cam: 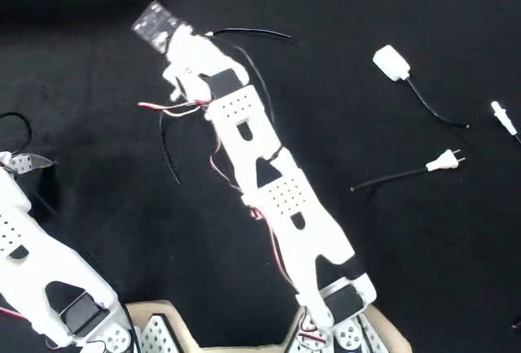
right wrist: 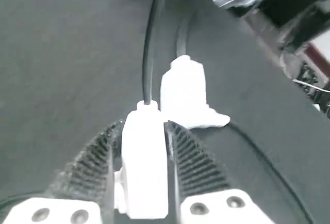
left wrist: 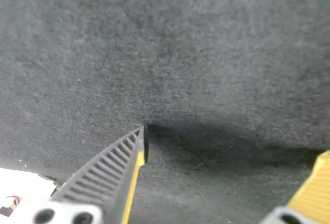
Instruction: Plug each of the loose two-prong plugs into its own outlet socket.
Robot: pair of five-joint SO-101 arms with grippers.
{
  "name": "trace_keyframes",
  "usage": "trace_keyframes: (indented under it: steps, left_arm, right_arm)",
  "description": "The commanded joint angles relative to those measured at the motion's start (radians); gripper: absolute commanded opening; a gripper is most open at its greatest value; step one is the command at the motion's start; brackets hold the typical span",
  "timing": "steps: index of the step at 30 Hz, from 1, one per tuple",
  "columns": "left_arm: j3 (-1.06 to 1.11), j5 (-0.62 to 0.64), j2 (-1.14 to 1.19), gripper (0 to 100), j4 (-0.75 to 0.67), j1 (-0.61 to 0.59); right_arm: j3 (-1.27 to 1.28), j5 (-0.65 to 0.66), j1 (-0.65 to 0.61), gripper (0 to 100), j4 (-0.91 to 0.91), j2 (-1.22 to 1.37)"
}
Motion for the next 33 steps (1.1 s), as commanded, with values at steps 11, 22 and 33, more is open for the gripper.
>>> trace_keyframes:
  steps: [11, 22, 33]
  left_arm:
    - [-0.018, 0.006, 0.000, 47, 0.017, 0.041]
    - [-0.012, 0.006, 0.000, 47, 0.017, 0.044]
    - [-0.015, 0.006, 0.000, 47, 0.017, 0.044]
  right_arm:
    - [-0.053, -0.252, 0.089, 2.8, -0.528, 0.173]
    - [-0.064, -0.255, 0.038, 14.5, -0.362, 0.114]
    - [-0.085, -0.258, 0.028, 23.2, -0.244, 0.035]
